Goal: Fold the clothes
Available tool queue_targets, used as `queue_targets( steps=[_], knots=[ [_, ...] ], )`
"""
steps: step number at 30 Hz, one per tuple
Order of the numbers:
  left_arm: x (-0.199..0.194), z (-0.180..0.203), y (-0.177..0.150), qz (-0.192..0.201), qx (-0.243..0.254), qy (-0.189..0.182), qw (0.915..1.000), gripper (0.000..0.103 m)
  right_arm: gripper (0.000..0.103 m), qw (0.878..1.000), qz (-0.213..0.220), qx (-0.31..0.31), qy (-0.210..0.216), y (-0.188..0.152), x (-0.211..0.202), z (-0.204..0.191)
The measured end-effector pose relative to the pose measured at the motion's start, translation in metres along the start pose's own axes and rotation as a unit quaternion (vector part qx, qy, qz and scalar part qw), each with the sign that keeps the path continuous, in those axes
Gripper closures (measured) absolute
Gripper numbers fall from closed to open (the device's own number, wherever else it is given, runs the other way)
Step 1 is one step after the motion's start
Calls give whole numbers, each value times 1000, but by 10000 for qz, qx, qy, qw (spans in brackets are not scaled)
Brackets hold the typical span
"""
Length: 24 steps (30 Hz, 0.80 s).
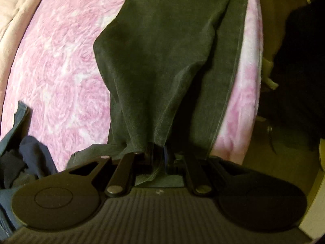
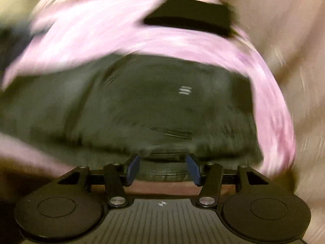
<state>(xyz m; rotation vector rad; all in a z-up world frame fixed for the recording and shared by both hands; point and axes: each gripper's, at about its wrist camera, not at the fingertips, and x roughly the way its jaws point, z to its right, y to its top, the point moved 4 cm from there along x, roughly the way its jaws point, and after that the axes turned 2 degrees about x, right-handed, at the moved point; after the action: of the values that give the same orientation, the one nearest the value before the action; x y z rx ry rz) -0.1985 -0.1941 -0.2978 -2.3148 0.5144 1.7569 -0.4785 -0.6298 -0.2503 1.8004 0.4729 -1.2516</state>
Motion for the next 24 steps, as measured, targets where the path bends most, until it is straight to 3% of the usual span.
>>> queue_targets(
  steps=[2, 5, 10, 11, 12, 16, 19, 24],
  knots=[
    [0, 2, 1, -72, 2, 37, 10000, 96, 49, 9923, 168, 1212, 182, 3, 0, 26],
    [-2, 3, 3, -200, 41, 133, 9997, 96, 49, 9665, 411, 2516, 291, 3, 18, 61],
    [-4, 4, 10, -380, 125, 296, 9988, 96, 50, 9203, 764, 3798, 554, -3, 38, 101],
    [-5, 3, 11, -400, 103, 334, 9986, 96, 58, 9168, 774, 3876, 575, -4, 37, 111],
    [-6, 2, 12, -414, 67, 370, 9984, 96, 85, 9144, 788, 3925, 592, -5, 33, 119],
    [-27, -1, 19, -268, -181, 655, 9973, 96, 87, 9279, 927, 3563, 590, 6, -12, 126],
    [-22, 13, 15, -379, -246, 580, 9973, 96, 87, 9369, 1008, 3297, 575, 12, -43, 133],
    [-5, 41, 8, -642, -254, 397, 9968, 96, 86, 9444, 330, 3260, 257, -26, -4, 149]
  ],
)
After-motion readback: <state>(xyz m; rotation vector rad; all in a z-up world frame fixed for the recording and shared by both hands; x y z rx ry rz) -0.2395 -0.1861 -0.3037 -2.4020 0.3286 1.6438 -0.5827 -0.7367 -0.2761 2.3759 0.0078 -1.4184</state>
